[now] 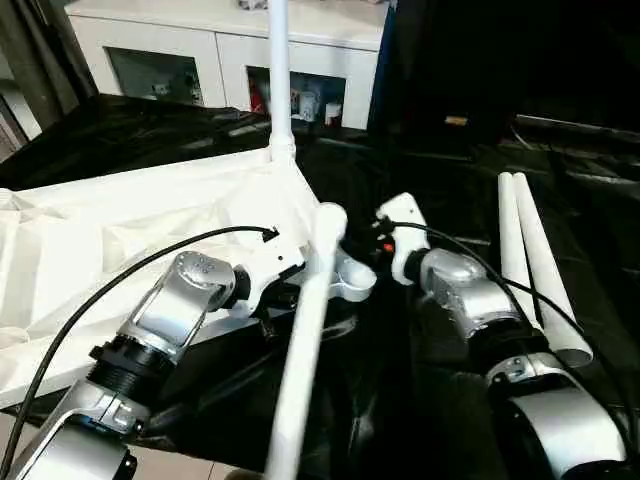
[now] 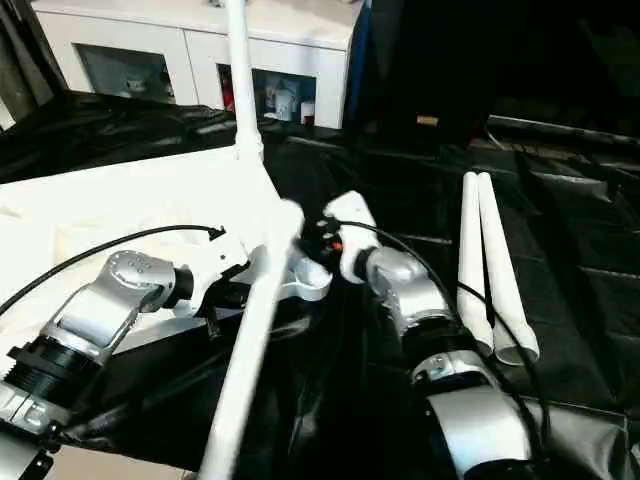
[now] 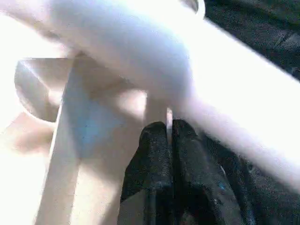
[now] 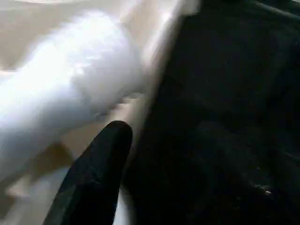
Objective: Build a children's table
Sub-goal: Rotate table base
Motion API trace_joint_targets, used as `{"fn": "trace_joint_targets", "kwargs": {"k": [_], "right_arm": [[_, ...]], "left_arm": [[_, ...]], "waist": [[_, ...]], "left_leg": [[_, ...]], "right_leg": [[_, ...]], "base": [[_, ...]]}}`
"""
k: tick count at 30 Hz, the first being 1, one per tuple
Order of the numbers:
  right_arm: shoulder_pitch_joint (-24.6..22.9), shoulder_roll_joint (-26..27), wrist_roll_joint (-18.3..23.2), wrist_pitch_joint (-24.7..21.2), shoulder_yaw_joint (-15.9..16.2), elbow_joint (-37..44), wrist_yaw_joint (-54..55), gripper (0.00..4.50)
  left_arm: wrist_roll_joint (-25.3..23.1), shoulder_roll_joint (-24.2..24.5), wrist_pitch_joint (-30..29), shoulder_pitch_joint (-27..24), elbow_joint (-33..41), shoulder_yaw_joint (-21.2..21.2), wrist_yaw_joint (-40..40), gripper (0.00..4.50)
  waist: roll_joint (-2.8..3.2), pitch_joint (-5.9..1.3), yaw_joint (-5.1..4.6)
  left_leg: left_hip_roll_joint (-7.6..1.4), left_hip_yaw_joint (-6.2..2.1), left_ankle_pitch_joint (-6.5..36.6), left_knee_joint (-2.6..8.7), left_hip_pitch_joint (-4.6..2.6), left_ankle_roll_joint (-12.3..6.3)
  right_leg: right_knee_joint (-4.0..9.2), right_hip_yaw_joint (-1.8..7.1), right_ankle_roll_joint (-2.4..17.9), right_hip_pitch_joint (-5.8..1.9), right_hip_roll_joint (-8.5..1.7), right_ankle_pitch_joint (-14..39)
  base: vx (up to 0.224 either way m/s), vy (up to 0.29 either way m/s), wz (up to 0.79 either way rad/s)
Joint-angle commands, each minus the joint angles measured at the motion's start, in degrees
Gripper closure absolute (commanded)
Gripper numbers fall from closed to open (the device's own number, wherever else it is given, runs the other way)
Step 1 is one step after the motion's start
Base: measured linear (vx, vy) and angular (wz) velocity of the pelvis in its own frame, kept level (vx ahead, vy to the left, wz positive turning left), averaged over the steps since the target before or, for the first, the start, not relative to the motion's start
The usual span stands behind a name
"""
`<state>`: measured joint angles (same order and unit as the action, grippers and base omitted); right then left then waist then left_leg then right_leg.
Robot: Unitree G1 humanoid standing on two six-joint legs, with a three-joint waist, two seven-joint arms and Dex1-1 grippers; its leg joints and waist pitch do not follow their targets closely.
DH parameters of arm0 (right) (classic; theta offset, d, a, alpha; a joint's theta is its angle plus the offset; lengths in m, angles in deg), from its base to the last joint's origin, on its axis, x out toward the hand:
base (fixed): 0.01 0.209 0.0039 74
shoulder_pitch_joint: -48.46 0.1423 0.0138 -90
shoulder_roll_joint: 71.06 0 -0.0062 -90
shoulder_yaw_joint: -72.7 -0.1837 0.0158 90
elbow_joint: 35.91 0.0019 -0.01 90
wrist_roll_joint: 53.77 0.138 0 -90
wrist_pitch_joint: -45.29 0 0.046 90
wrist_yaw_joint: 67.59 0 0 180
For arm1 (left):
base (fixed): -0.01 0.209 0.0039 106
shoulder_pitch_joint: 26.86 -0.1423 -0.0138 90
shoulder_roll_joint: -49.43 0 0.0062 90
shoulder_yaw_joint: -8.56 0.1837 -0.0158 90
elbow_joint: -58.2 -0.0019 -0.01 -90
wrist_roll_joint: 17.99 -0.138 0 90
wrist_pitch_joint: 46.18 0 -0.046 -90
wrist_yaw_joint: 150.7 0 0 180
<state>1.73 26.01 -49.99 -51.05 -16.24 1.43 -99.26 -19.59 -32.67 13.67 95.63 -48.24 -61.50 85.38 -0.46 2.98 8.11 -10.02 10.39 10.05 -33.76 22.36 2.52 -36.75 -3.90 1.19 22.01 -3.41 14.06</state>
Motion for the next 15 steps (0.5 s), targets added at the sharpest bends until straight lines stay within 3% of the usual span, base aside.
{"fn": "trace_joint_targets", "kwargs": {"k": [1, 3, 7, 8, 9, 12, 15], "right_arm": [[1.6, -0.6, 1.2, -1.7, -2.2, 2.6, 1.5, 2.04], [1.1, -0.2, 2.9, -3.9, -3.1, 5.3, 0.3, 2.04], [-0.3, -0.2, 5.0, -8.5, -3.9, 10.3, -0.4, 2.04], [-0.6, -0.4, 4.9, -8.4, -3.7, 11.0, -0.1, 2.11], [-0.8, -0.5, 5.1, -8.6, -3.9, 11.4, 0.4, 2.11], [-1.2, -0.8, 5.6, -9.6, -4.4, 12.4, 0.7, 1.80], [-2.5, -0.9, 8.1, -15.6, -5.6, 17.9, -0.4, 1.51]], "left_arm": [[-0.7, -0.2, -0.6, -0.3, 0.5, -0.7, -1.9, 4.50], [-1.1, -0.4, -0.5, -0.2, 0.0, -0.9, -3.0, 4.50], [-2.0, -0.9, -1.4, 0.7, -2.3, -1.8, -6.3, 4.50], [-1.8, -0.8, -1.7, 0.8, -2.3, -1.8, -6.1, 4.50], [-1.7, -0.7, -2.0, 0.9, -2.3, -1.7, -5.7, 4.22], [-1.4, -0.9, -2.2, 1.1, -2.6, -2.3, -6.5, 3.93], [-1.6, -0.7, -1.8, 1.4, -3.1, -2.4, -7.3, 3.81]], "waist": [[0.41, -4.11, -0.12], [0.05, -4.05, -0.26], [0.18, -3.94, -0.32], [0.53, -3.93, -0.24], [0.41, -3.88, -0.31], [0.45, -3.93, -0.40], [0.04, -3.91, -0.32]], "left_leg": [[-3.68, -1.51, 3.1, 3.43, -1.58, -1.77], [-3.54, -1.48, 2.7, 3.38, -1.36, -2.56], [-3.63, -1.56, 3.7, 3.45, -1.42, -2.97], [-3.67, -1.58, 4.2, 3.48, -1.55, -2.59], [-3.67, -1.56, 4.6, 3.53, -1.49, -2.32], [-3.65, -1.57, 5.0, 3.56, -1.57, -1.25], [-3.49, -1.56, 4.3, 3.52, -1.53, -1.86]], "right_leg": [[3.08, 3.23, 14.2, -2.91, -5.72, -10.5], [3.07, 3.23, 14.0, -3.07, -5.65, -11.1], [3.30, 3.24, 13.3, -2.99, -5.67, -8.7], [3.41, 3.24, 13.2, -2.78, -5.73, -7.7], [3.51, 3.25, 13.2, -2.80, -5.73, -7.1], [3.51, 3.31, 13.2, -2.82, -5.70, -6.5], [3.45, 3.35, 13.0, -2.98, -5.59, -7.7]], "base": [[0.000, 0.000, 0.00], [0.000, 0.000, 0.00], [0.000, 0.000, 0.00], [0.000, 0.000, 0.00], [0.000, 0.000, 0.00], [0.000, 0.000, 0.00], [0.000, 0.000, 0.00]]}}
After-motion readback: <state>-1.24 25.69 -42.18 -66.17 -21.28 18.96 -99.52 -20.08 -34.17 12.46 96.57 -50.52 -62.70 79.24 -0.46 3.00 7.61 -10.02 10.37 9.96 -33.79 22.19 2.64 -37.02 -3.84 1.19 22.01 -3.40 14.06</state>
